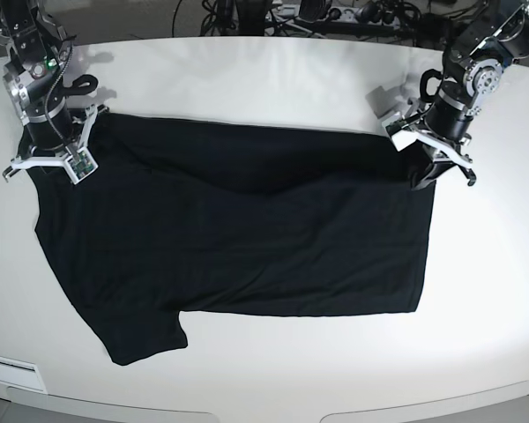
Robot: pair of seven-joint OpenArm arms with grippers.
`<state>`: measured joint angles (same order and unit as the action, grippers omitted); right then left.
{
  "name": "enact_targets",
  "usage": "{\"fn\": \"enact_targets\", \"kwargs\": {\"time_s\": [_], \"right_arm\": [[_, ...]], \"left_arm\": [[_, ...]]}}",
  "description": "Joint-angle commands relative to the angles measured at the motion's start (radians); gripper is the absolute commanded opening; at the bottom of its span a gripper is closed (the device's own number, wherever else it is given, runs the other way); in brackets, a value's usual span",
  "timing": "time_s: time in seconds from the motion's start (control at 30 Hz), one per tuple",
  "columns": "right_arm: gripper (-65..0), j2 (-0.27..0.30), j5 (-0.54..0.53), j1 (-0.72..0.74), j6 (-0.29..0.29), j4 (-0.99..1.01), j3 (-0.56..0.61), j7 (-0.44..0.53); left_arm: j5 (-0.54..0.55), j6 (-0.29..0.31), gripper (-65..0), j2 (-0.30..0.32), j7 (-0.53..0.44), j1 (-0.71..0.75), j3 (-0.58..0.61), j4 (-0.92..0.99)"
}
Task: Fold the T-shirt properly
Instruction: 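Regrasp the shirt's collar edge with both grippers and pull it taut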
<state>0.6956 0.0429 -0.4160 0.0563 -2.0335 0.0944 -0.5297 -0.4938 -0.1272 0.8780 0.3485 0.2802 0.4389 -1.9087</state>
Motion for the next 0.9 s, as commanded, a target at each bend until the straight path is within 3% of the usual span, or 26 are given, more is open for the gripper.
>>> {"fn": "enact_targets", "kwargs": {"time_s": [0.0,0.33,0.4,0.43,0.5,0.57,0.67,0.73,0.8,0.83,0.87], "right_arm": [[-65.0,0.016,0.008,0.019,-0.006,-0.011,-0.010,0.021],[-65.0,0.013,-0.097,0.066,0.039,-0.008,-0.010,0.040],[-65.0,0.013,-0.103,0.079,0.018,-0.005,-0.010,0.048],[-57.8,0.014,-0.102,0.087,-0.016,-0.005,-0.010,0.052],[-40.4,0.013,-0.104,0.105,-0.098,-0.005,-0.010,0.055],[-33.3,0.013,-0.125,0.112,-0.132,-0.005,-0.010,0.037],[-33.8,0.008,-0.125,0.111,-0.124,-0.005,-0.010,0.019],[-41.9,-0.005,-0.125,0.111,-0.130,-0.005,-0.010,0.016],[-59.5,-0.023,-0.126,0.111,-0.138,-0.005,-0.010,0.008],[-65.0,-0.031,-0.126,0.111,-0.139,-0.005,-0.010,0.004],[-65.0,-0.036,-0.126,0.111,-0.132,-0.005,-0.010,0.001]], "left_arm": [[-0.008,-0.025,-65.0,0.010,-0.008,-0.022,-0.008,-0.013],[0.067,-0.024,-65.0,-0.042,-0.008,-0.113,-0.008,0.021],[0.093,-0.028,-65.0,-0.055,-0.008,-0.129,-0.008,0.032],[0.093,-0.042,-65.0,-0.062,-0.005,-0.134,-0.009,0.032],[0.119,-0.124,-52.7,-0.078,-0.004,-0.134,-0.009,0.032],[0.210,-0.183,-41.0,-0.095,0.003,-0.131,-0.009,0.032],[0.248,-0.217,-37.2,-0.123,0.047,-0.123,-0.009,0.032],[0.240,-0.219,-37.7,-0.136,0.051,-0.123,-0.009,0.032],[0.241,-0.245,-47.6,-0.148,0.051,-0.124,-0.009,0.032],[0.241,-0.264,-57.9,-0.150,0.051,-0.123,-0.009,0.032],[0.241,-0.267,-65.0,-0.150,0.052,-0.123,-0.009,0.032]]}}
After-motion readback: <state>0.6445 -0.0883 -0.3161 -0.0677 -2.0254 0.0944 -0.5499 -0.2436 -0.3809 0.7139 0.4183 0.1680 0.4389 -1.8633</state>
